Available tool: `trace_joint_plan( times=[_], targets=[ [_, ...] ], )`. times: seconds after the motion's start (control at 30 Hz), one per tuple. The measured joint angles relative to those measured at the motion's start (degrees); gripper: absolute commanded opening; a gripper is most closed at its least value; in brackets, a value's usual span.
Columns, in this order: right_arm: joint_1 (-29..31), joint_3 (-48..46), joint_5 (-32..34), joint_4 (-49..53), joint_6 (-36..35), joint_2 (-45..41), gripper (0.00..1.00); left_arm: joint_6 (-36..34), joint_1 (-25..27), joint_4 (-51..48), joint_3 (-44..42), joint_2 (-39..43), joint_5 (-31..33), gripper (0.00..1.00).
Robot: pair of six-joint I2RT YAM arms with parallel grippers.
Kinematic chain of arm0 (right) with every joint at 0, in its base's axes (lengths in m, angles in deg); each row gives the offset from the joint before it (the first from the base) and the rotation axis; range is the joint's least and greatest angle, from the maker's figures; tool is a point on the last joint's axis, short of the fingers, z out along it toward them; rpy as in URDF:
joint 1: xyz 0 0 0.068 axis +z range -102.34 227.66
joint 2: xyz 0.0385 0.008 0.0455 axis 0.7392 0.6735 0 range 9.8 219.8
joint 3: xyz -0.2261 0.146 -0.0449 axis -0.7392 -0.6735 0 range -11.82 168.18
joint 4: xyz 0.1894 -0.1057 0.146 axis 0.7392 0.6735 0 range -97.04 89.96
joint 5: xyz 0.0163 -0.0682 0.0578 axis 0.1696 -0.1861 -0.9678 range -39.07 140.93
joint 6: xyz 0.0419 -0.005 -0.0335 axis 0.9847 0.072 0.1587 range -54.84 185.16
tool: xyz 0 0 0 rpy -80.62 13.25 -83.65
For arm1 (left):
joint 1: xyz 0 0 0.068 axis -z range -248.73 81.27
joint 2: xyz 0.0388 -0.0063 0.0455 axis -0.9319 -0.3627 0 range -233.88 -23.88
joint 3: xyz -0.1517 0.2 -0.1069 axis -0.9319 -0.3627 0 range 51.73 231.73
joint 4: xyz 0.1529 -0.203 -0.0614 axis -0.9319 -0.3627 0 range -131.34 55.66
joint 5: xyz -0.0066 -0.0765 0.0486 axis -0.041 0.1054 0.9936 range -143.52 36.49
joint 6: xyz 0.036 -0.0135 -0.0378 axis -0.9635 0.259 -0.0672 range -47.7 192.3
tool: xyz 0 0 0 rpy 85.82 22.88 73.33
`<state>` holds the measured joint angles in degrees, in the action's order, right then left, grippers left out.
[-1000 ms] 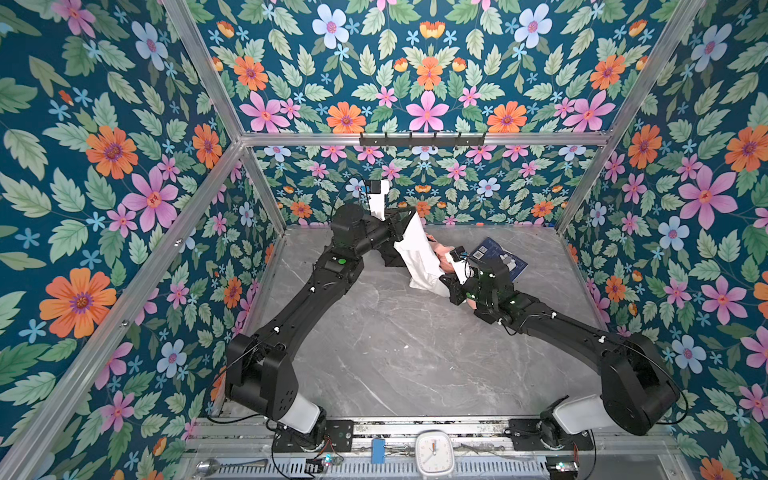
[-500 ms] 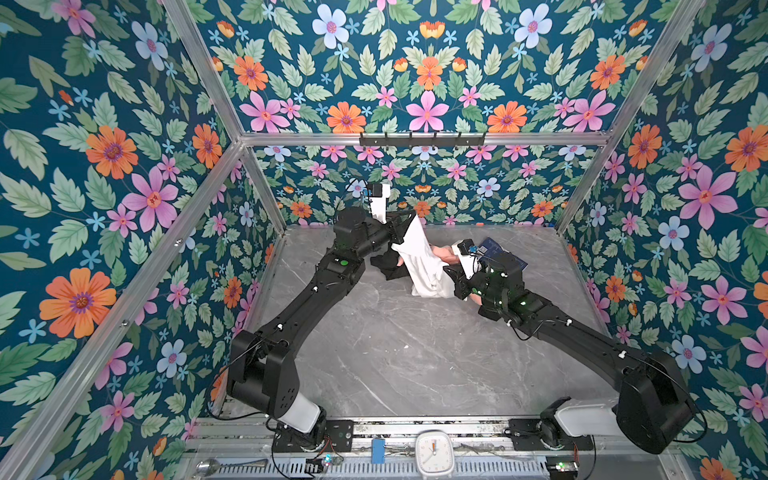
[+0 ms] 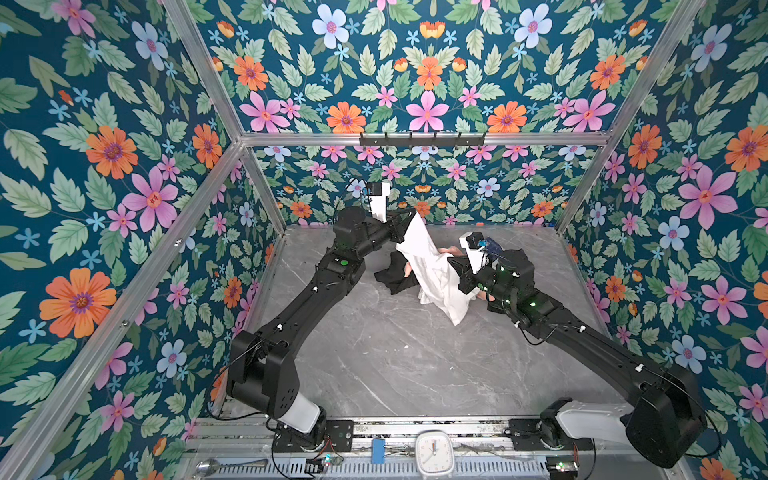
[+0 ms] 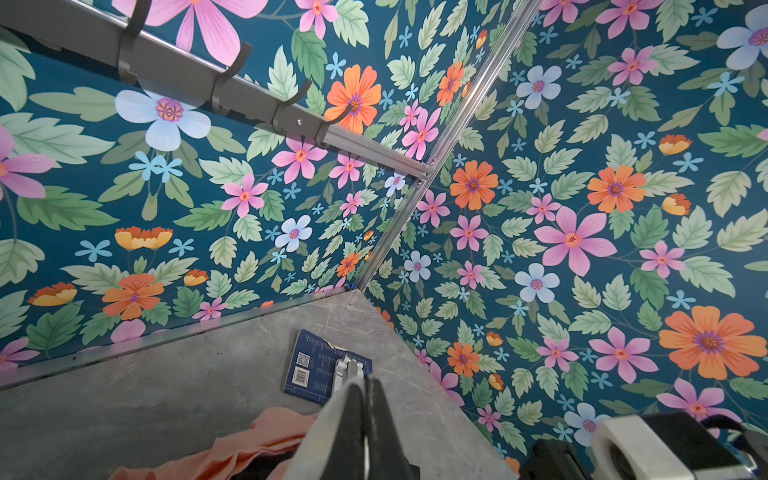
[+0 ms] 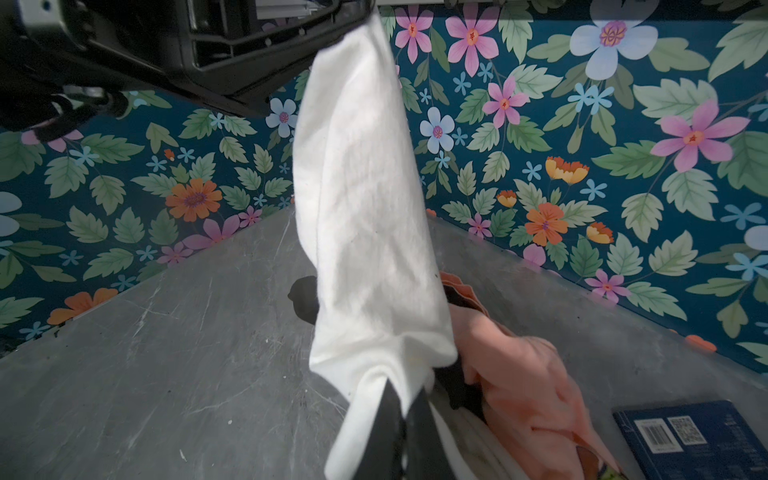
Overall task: Pick out a specific cloth from the pile
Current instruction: 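Raise the white cloth with the right gripper while the left gripper holds its top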
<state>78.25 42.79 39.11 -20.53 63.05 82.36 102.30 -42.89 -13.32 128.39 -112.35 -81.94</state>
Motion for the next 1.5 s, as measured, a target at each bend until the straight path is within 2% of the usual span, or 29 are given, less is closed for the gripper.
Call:
trace_joint_plan(
  times=[0.4, 0.57, 1.0, 1.5],
  targets=[
    [0.0, 3.5, 0.5, 1.0, -1.0, -1.3, 0.0, -0.9, -0.1, 0.2, 1.5, -0.8, 0.1, 0.02],
    [0.0, 4.4, 0.5, 1.3, -1.4, 0.2, 0.0, -3.1, -0.7, 0.0, 4.1, -3.1, 0.2, 0.01],
    [0.0, 5.0, 0.4, 1.3, -1.1, 2.9, 0.0, -3.5, -4.7, 0.2, 10.1, -10.6, -0.6, 0.01],
    [0.0, 9.4, 0.2, 2.1, -0.5, 3.7, 0.0, -2.9, -5.9, 1.6, 15.9, -12.2, -1.9, 0.01]
  ],
)
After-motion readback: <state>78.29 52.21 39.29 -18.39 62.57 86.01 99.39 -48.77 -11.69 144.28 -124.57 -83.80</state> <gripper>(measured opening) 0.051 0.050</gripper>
